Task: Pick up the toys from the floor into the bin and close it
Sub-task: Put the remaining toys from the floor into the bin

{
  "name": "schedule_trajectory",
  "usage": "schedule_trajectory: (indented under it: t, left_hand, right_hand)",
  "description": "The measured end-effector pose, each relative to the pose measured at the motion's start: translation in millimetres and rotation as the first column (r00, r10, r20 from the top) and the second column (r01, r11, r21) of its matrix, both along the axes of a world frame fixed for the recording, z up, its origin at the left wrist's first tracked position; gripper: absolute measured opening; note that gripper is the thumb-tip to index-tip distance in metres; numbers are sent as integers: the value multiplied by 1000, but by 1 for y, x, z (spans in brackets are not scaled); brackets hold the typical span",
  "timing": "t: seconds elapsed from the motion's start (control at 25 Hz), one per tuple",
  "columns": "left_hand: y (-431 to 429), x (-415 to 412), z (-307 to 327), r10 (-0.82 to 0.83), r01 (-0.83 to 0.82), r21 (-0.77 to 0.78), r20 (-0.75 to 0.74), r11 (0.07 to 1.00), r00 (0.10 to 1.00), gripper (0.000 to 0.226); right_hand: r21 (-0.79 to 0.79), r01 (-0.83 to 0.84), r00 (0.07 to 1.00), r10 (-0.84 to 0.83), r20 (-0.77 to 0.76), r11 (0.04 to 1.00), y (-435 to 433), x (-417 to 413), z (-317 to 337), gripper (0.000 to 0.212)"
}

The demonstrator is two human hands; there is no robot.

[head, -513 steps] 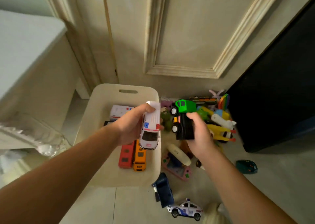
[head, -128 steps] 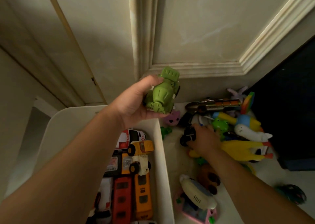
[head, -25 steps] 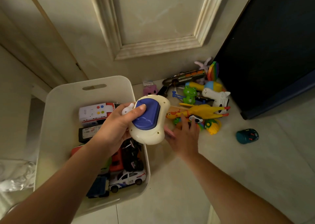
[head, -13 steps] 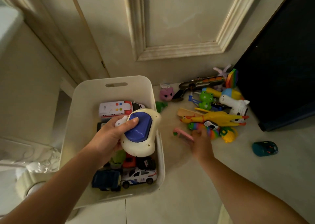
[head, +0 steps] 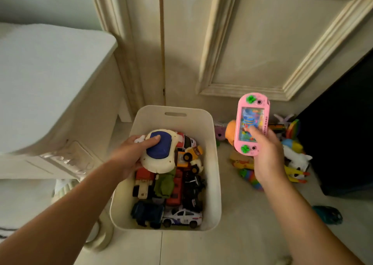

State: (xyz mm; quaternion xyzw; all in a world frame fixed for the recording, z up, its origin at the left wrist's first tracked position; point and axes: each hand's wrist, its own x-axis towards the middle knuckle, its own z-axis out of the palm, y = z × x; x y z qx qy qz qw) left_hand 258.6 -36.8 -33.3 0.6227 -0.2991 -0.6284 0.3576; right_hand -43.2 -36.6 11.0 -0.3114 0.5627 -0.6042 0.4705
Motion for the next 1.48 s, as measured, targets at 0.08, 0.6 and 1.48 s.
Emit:
schedule_trajectory:
  t: [0.08, 0.6, 1.48]
  left_hand:
    - [-3, -1, -10, 43, -43, 33, 6, 999, 999, 60]
    - [-5, 13, 20, -834, 796, 290, 345, 531, 431, 68]
    - [43, -4, -38, -761, 749, 563, 637, 349, -124, 111]
  right_hand:
    - [-28, -91, 989, 94, 118, 995, -3, 20, 9, 20]
    - [306, -441, 898, 416, 145, 844, 16, 72, -32, 30]
    - [841, -197, 81, 863, -498, 504, 39, 105, -33, 24]
